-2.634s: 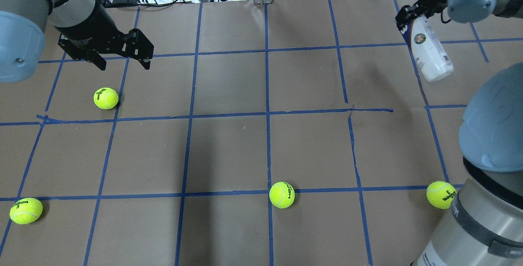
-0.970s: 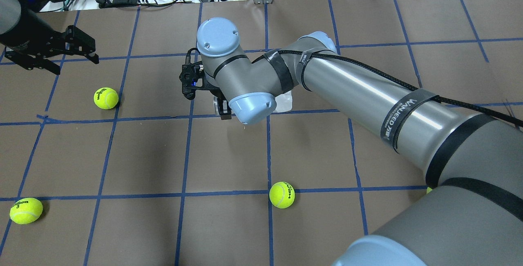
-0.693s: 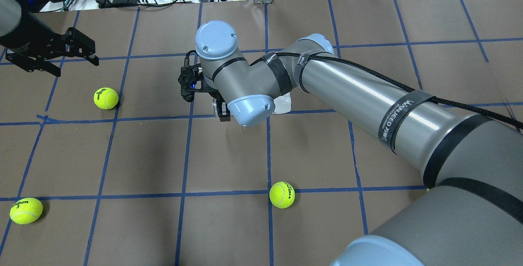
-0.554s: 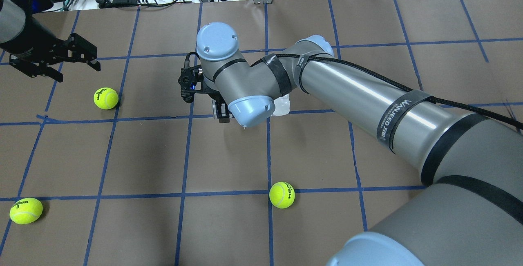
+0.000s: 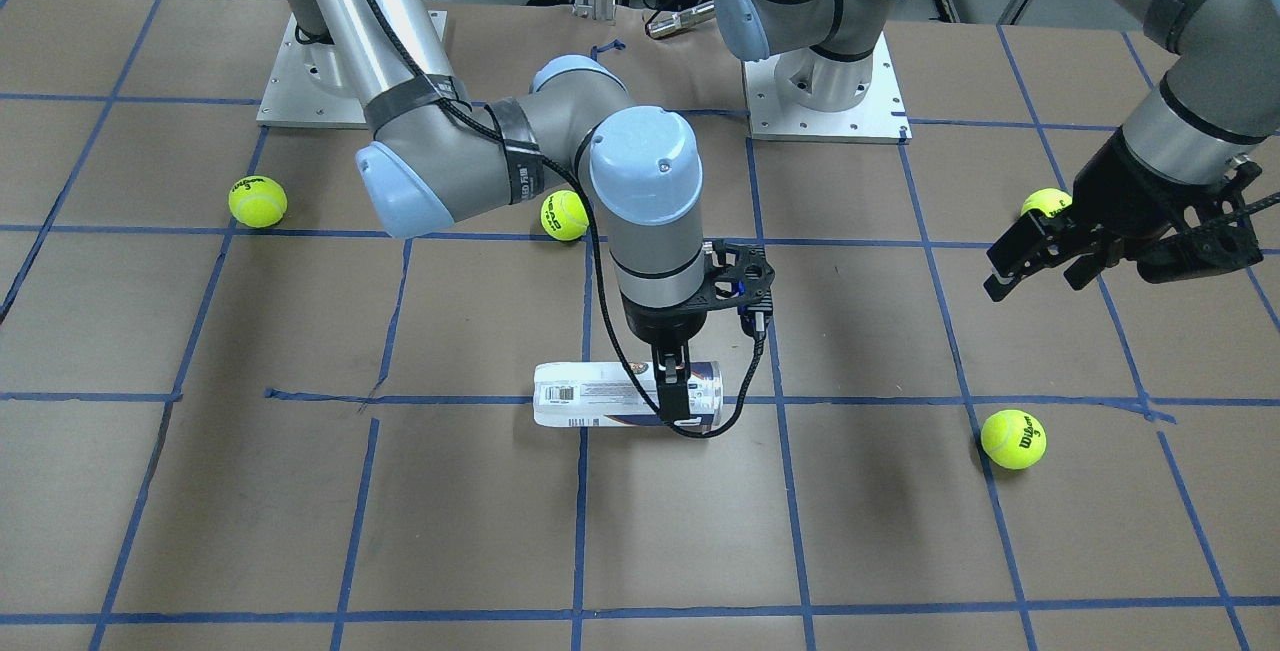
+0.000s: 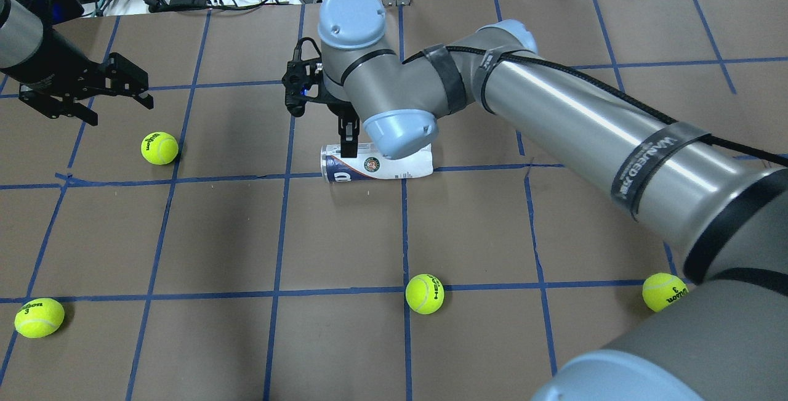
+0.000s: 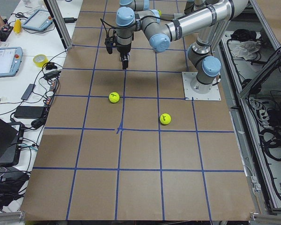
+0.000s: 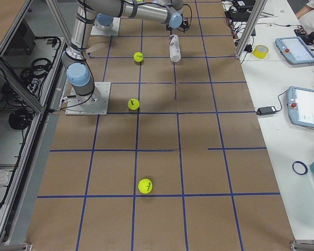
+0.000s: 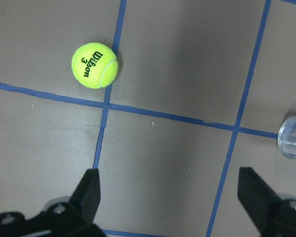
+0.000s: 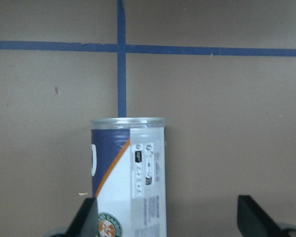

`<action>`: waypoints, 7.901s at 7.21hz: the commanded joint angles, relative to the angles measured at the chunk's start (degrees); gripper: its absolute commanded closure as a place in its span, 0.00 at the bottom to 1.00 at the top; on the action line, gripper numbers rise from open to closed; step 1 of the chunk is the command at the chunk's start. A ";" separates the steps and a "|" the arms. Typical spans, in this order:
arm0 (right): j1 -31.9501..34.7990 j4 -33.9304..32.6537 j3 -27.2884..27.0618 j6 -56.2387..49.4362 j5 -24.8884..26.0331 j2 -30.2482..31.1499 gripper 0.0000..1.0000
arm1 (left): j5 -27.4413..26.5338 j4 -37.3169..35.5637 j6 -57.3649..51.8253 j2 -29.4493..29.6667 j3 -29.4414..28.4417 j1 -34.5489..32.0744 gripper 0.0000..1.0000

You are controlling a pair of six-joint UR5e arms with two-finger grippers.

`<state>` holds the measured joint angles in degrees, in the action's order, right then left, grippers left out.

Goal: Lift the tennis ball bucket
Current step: 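Release the can lying on its side and raise the right gripper, then reach the left gripper to the lying can and grasp its open end, then lift the can's open end with the left gripper, tilting it upright, then lower the upright can onto the table with the left gripper, then open the left gripper and raise it away from the can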

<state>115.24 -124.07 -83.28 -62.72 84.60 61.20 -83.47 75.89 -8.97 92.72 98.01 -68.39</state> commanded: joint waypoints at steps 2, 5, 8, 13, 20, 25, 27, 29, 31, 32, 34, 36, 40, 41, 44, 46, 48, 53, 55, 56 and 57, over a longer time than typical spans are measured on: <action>-12.63 12.40 0.14 7.50 -2.59 12.58 0.00 | 0.59 -0.22 1.15 0.45 -0.01 -0.51 0.00; -23.89 23.51 0.31 14.88 -1.63 17.63 0.00 | 10.72 -0.57 1.41 3.60 0.08 -2.27 0.00; -24.19 30.18 -0.13 36.90 6.98 25.18 0.00 | 17.98 -7.73 5.45 7.90 3.40 -7.08 0.00; -24.27 37.46 0.14 56.97 6.28 29.75 0.00 | 32.13 -16.83 9.94 17.39 12.03 -12.02 0.02; -24.54 35.82 -0.40 57.72 6.28 29.59 0.00 | 34.86 -20.07 9.85 21.19 12.03 -16.76 0.00; -24.54 35.73 -0.48 57.63 6.37 29.41 0.00 | 27.81 -22.64 23.43 19.45 9.77 -20.28 1.00; -24.54 36.00 -0.48 57.63 6.28 29.41 0.00 | 17.16 -12.18 26.89 19.86 -2.83 -20.90 1.00; -24.54 36.00 -0.48 57.63 6.28 29.41 0.00 | 9.17 3.84 28.65 17.77 -17.08 -21.17 1.00; -24.54 36.26 -0.57 57.63 6.28 29.41 0.00 | -1.73 8.30 27.79 16.54 -21.18 -21.60 1.00; -24.62 36.35 -0.57 57.63 6.28 29.41 0.00 | -3.53 8.66 27.60 15.40 -20.75 -22.91 1.00; -24.54 36.53 -0.57 57.63 6.28 29.41 0.00 | -7.15 3.77 27.77 16.61 -19.87 -23.01 1.00; -24.54 36.70 -0.57 57.54 6.45 29.41 0.00 | -7.23 -2.09 29.44 15.99 -19.96 -27.38 1.00; -24.54 36.53 -0.57 57.63 6.28 29.33 0.00 | -10.28 -10.41 29.45 18.20 -15.91 -33.54 1.00; -24.45 36.53 -0.57 57.71 6.19 29.24 0.00 | -10.31 -11.11 28.67 18.72 -16.00 -34.17 1.00; -24.36 36.18 -2.15 57.63 6.02 29.24 0.00 | -10.05 -12.26 27.08 19.96 -15.30 -34.44 0.78; -24.36 36.26 -2.33 57.63 5.84 29.24 0.00 | -9.87 -11.56 27.08 19.61 -15.56 -35.31 0.12; -24.36 36.26 -2.24 57.63 5.84 29.33 0.00 | -6.99 -8.25 27.34 16.64 -18.70 -35.32 0.00; -24.36 36.26 -2.24 57.63 5.84 29.33 0.00 | -7.50 15.58 12.52 5.48 -23.49 -21.20 0.00; -24.36 36.35 -2.33 57.63 5.84 29.33 0.00 | -6.62 16.04 8.45 1.78 -17.79 -16.88 0.00; -24.36 36.44 -2.24 57.63 5.84 29.33 0.00 | -6.53 15.96 8.53 1.24 -15.24 -16.08 0.00; -24.36 36.44 -2.33 57.63 5.84 29.33 0.00 | -6.79 15.43 8.62 0.54 -13.73 -16.07 0.00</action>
<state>90.88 -87.66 -85.55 -5.10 90.44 90.53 -90.14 91.67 -0.20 94.29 81.82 -85.08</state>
